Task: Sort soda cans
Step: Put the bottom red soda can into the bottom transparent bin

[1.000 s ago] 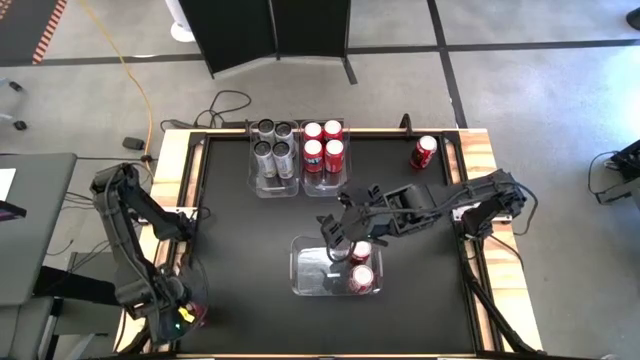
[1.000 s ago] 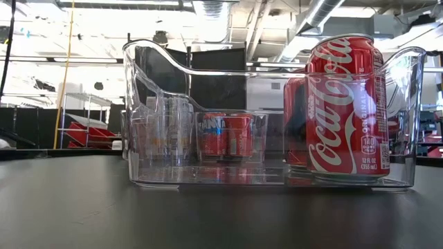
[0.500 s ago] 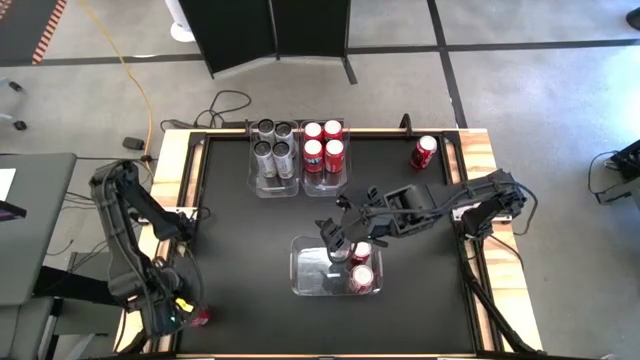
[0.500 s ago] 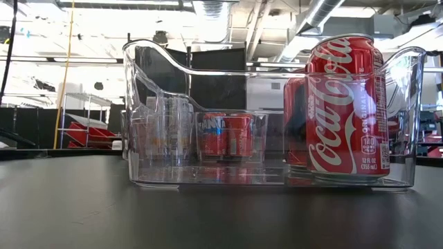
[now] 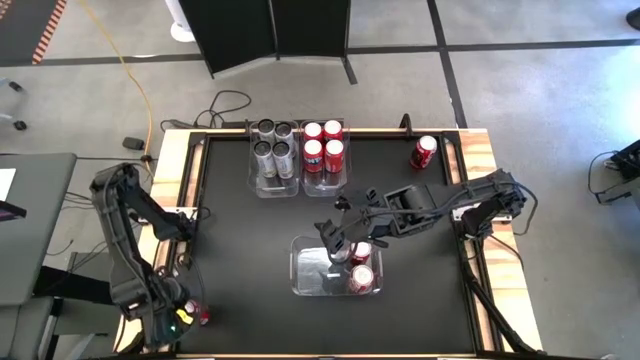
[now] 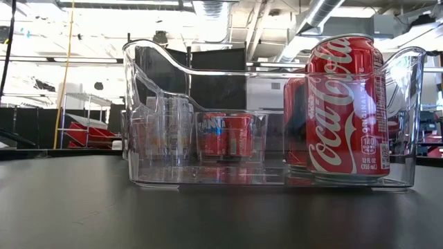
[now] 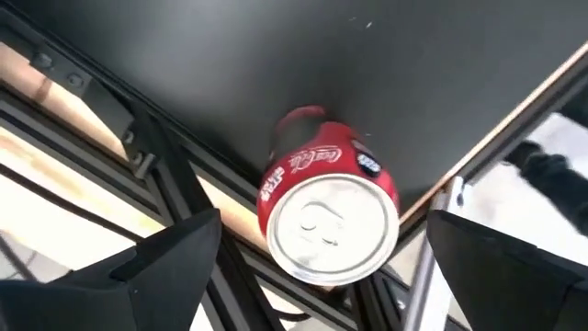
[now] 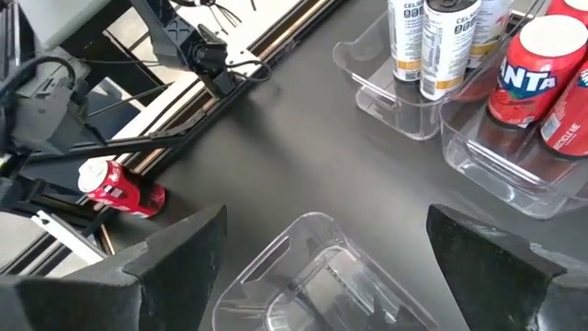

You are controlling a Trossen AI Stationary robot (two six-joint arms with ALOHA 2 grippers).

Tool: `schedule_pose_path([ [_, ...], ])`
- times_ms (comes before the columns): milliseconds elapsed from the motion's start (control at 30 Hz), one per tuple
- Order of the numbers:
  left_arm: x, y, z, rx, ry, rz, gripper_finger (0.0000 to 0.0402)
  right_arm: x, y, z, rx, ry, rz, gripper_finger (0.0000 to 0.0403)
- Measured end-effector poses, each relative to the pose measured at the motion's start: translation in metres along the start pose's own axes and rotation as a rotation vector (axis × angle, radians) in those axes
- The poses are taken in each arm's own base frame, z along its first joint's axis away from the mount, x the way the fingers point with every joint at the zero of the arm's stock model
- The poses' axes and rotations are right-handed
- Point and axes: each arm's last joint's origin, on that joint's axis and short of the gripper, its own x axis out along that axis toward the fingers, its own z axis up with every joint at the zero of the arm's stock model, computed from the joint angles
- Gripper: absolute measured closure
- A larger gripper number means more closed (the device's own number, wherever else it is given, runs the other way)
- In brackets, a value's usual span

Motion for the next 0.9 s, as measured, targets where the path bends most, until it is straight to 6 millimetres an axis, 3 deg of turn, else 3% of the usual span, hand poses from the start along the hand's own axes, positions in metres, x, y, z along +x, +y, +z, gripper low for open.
schedule_pose_path([
  [433, 0.041, -0.001, -0.003, 0.048, 0.072, 0.041, 0.0022, 0.0, 0.002, 0.001, 0.012, -0.01, 0.017, 0.0017],
  [767, 0.06, 0.0, -0.003, 0.044, 0.091, -0.009, 0.0097, 0.0, 0.002, 0.002, 0.024, -0.014, 0.022, 0.0017],
  [900, 0.059, 0.0, 0.0, 0.034, 0.09, -0.002, 0.01, 0.0, 0.002, 0.002, 0.024, -0.014, 0.022, 0.0017],
])
